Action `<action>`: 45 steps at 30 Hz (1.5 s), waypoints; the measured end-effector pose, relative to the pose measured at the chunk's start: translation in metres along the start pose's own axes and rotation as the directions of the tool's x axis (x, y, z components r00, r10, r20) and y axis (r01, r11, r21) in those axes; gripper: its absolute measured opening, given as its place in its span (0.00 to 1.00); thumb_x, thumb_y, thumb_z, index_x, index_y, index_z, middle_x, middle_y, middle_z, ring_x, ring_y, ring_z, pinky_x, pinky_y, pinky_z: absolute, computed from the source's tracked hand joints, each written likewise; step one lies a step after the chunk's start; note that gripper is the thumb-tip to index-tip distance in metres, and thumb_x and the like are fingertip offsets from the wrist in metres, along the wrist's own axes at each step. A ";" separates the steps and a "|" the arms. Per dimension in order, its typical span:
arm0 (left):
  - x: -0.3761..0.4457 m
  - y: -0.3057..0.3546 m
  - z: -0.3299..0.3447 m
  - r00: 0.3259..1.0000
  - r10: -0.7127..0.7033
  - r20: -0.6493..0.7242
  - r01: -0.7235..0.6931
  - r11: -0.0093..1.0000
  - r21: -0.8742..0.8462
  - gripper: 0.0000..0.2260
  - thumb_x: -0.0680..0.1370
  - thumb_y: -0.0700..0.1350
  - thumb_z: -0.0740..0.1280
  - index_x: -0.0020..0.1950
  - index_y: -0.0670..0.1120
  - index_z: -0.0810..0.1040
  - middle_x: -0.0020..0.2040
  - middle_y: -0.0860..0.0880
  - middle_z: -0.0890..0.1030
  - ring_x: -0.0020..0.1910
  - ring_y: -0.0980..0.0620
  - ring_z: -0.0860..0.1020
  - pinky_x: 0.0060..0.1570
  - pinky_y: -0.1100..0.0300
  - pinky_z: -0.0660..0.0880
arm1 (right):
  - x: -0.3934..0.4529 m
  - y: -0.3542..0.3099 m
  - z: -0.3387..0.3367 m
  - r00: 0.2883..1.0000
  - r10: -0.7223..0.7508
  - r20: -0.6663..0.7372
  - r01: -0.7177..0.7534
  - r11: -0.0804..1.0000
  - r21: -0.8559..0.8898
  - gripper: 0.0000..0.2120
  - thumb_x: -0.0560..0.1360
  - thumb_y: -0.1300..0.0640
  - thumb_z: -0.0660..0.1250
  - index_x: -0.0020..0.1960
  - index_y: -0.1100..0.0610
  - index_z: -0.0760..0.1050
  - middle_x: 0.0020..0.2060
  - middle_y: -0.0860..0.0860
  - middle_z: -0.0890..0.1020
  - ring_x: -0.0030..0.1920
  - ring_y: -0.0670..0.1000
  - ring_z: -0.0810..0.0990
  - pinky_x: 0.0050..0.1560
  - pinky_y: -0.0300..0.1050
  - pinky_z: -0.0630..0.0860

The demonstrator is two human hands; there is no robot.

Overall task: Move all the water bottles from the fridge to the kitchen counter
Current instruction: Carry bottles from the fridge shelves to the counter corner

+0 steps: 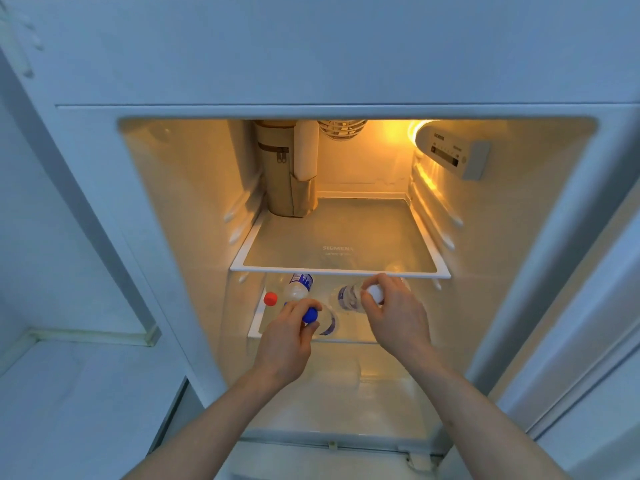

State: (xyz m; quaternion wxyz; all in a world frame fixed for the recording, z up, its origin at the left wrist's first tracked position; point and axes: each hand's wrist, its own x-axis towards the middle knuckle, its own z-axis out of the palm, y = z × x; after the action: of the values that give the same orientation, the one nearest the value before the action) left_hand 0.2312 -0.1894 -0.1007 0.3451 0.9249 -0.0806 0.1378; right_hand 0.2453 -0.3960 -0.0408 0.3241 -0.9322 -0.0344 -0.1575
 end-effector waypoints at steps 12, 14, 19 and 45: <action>-0.066 0.015 -0.068 0.988 -0.110 -0.110 0.104 0.993 -0.054 0.07 0.81 0.52 0.67 0.57 0.60 0.73 0.42 0.58 0.79 0.41 0.55 0.77 0.39 0.57 0.75 | -0.029 -0.021 -0.002 0.991 -0.107 0.084 0.106 0.994 0.011 0.10 0.81 0.42 0.63 0.47 0.46 0.72 0.39 0.43 0.76 0.42 0.50 0.75 0.41 0.46 0.70; -0.083 0.014 -0.083 0.985 -0.141 -0.101 0.139 0.990 -0.032 0.06 0.81 0.53 0.67 0.56 0.60 0.73 0.39 0.57 0.79 0.39 0.56 0.76 0.38 0.57 0.75 | -0.041 -0.029 0.007 0.980 -0.114 0.160 0.118 0.993 -0.013 0.11 0.81 0.40 0.65 0.45 0.46 0.72 0.35 0.40 0.72 0.40 0.48 0.74 0.38 0.42 0.65; -0.130 -0.003 -0.113 0.968 -0.242 -0.064 0.244 0.969 0.035 0.04 0.81 0.56 0.66 0.53 0.61 0.71 0.33 0.56 0.75 0.34 0.56 0.74 0.34 0.59 0.70 | -0.076 -0.052 0.036 0.924 -0.152 0.350 0.182 0.982 -0.053 0.13 0.76 0.34 0.68 0.46 0.43 0.75 0.37 0.41 0.78 0.39 0.44 0.76 0.39 0.38 0.71; -0.455 -0.021 -0.205 0.391 -0.789 -0.475 0.893 0.450 -0.012 0.06 0.81 0.57 0.63 0.55 0.60 0.68 0.36 0.56 0.77 0.37 0.55 0.75 0.39 0.55 0.75 | -0.265 -0.259 0.156 0.202 -0.672 0.713 0.510 0.693 0.509 0.07 0.68 0.46 0.75 0.38 0.47 0.79 0.30 0.39 0.80 0.35 0.43 0.78 0.33 0.36 0.71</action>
State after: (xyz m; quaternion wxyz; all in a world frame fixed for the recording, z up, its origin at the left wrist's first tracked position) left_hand -0.2366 -0.0138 -0.1069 0.2579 0.8173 0.4949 0.1434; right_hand -0.0060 -0.0860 -0.0866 0.2472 -0.7586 -0.5593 0.2251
